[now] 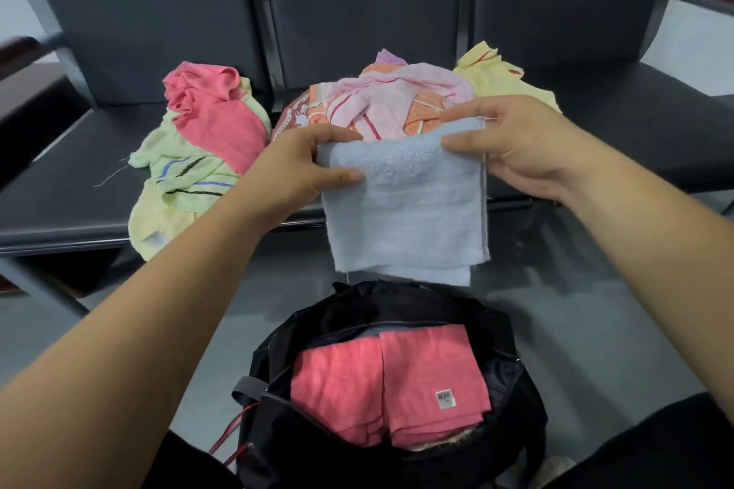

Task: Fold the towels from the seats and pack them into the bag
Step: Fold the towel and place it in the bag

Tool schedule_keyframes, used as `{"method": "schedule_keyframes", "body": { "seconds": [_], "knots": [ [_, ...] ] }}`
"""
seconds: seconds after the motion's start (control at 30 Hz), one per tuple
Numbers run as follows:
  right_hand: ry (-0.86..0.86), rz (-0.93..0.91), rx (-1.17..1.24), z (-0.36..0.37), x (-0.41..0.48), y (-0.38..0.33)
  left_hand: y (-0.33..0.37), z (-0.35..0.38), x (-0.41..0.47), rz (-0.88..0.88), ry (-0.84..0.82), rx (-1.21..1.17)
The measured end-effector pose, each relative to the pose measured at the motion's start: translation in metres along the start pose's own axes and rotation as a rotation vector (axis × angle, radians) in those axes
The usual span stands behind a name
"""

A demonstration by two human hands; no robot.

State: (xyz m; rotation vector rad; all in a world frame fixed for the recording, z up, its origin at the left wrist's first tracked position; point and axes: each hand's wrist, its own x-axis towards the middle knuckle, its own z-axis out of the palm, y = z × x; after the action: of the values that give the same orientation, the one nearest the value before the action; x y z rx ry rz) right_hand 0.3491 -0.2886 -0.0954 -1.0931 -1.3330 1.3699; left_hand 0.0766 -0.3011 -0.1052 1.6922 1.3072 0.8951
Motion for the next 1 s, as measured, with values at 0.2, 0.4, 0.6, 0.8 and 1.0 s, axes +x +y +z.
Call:
{"method": "schedule_keyframes", "body": {
  "seconds": [0.2, 0.4, 0.6, 0.8, 1.0],
  "knots": [
    [0.059, -0.106, -0.614, -0.007, 0.001, 0.006, -0.004, 0.004, 0.002, 0.146, 0.170, 0.295],
    [0.192, -0.269, -0.811, -0.003, -0.007, 0.006, -0.006, 0.014, 0.005, 0.247, 0.283, 0.470],
    [0.136, -0.051, -0.176, -0.010, -0.012, 0.031, -0.017, 0.020, 0.004, 0.191, 0.194, 0.198],
    [0.165, 0.069, -0.016, -0.014, -0.022, 0.062, -0.035, 0.040, -0.009, 0.089, 0.068, 0.154],
    [0.253, 0.238, -0.135, -0.023, -0.042, 0.128, -0.073, 0.087, -0.027, -0.028, -0.041, 0.288]
  ]
}}
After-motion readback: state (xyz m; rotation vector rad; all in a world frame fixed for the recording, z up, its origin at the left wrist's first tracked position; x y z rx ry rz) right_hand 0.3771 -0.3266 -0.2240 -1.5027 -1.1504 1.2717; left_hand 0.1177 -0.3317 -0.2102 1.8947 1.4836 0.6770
